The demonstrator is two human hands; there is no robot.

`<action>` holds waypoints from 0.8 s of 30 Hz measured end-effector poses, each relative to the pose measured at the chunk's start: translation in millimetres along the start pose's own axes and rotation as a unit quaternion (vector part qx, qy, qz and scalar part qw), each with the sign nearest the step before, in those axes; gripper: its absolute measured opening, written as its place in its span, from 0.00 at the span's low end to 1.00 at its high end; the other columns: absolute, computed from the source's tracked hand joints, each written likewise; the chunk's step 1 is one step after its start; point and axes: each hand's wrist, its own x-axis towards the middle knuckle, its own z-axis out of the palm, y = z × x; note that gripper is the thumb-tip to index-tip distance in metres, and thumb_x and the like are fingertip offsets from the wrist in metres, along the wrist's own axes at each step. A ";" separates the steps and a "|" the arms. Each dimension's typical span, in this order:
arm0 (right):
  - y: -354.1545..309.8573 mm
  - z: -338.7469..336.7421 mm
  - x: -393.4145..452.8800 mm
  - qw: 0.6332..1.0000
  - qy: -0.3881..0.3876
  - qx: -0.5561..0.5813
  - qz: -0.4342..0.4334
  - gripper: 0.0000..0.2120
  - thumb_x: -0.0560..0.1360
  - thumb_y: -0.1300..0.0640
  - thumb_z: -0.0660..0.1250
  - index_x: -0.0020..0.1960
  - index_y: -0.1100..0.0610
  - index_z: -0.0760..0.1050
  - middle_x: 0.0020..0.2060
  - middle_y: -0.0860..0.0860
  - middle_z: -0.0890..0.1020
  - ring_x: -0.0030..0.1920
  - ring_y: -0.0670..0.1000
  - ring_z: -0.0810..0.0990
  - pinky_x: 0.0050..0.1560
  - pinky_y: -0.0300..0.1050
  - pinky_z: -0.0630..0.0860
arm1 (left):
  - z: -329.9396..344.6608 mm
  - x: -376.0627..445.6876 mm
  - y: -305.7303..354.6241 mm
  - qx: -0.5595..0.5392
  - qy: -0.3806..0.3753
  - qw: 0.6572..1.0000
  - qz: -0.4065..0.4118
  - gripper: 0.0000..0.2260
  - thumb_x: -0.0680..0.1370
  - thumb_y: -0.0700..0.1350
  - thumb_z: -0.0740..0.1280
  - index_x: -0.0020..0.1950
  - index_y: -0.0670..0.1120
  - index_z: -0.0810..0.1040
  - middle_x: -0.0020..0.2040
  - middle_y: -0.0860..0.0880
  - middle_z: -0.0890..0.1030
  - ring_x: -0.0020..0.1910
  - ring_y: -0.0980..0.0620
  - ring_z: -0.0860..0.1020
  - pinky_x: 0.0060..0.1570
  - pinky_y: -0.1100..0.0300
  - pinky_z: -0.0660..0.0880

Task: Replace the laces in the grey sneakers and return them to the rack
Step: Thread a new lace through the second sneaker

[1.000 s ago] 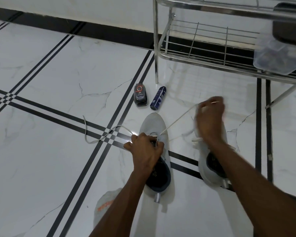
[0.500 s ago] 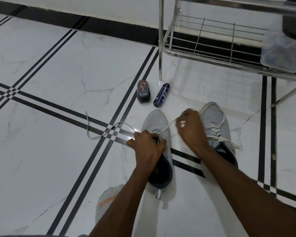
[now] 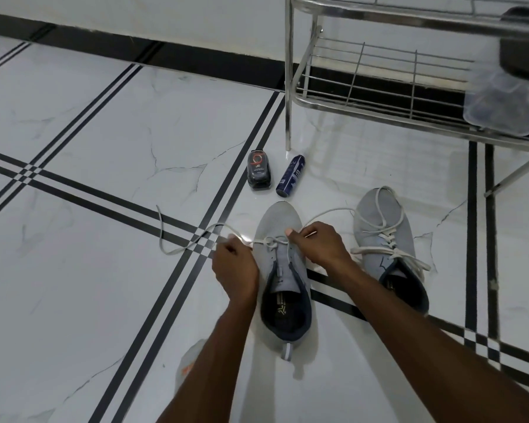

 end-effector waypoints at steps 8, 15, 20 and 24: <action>13.6 9.9 7.3 0.992 -0.016 0.121 0.007 0.08 0.74 0.52 0.75 0.40 0.53 0.79 0.36 0.49 0.81 0.38 0.49 0.77 0.44 0.50 0.78 | 10.6 14.5 -10.3 -0.026 -0.115 0.993 -0.011 0.16 0.72 0.56 0.78 0.49 0.46 0.80 0.45 0.49 0.82 0.48 0.51 0.81 0.53 0.55 0.79; 19.7 10.5 8.0 0.991 -0.015 0.132 0.003 0.06 0.74 0.54 0.75 0.39 0.54 0.80 0.35 0.48 0.82 0.37 0.48 0.78 0.43 0.48 0.76 | 18.0 14.4 -8.1 -0.045 -0.110 0.993 0.024 0.20 0.66 0.52 0.84 0.49 0.44 0.80 0.40 0.48 0.82 0.42 0.51 0.81 0.47 0.57 0.78; 24.1 11.2 8.3 0.994 -0.013 0.111 -0.009 0.07 0.74 0.52 0.75 0.42 0.55 0.81 0.35 0.48 0.83 0.37 0.49 0.79 0.45 0.50 0.77 | 20.5 25.9 -9.0 -0.065 -0.133 0.989 0.022 0.15 0.65 0.44 0.85 0.43 0.46 0.82 0.38 0.50 0.83 0.39 0.54 0.80 0.45 0.59 0.79; 25.4 11.5 8.4 0.995 -0.013 0.094 -0.018 0.07 0.75 0.52 0.73 0.41 0.54 0.80 0.35 0.48 0.82 0.38 0.50 0.79 0.45 0.51 0.78 | 25.2 27.3 -16.1 -0.014 -0.130 0.988 0.086 0.09 0.74 0.39 0.76 0.40 0.50 0.80 0.38 0.51 0.83 0.40 0.52 0.81 0.46 0.60 0.77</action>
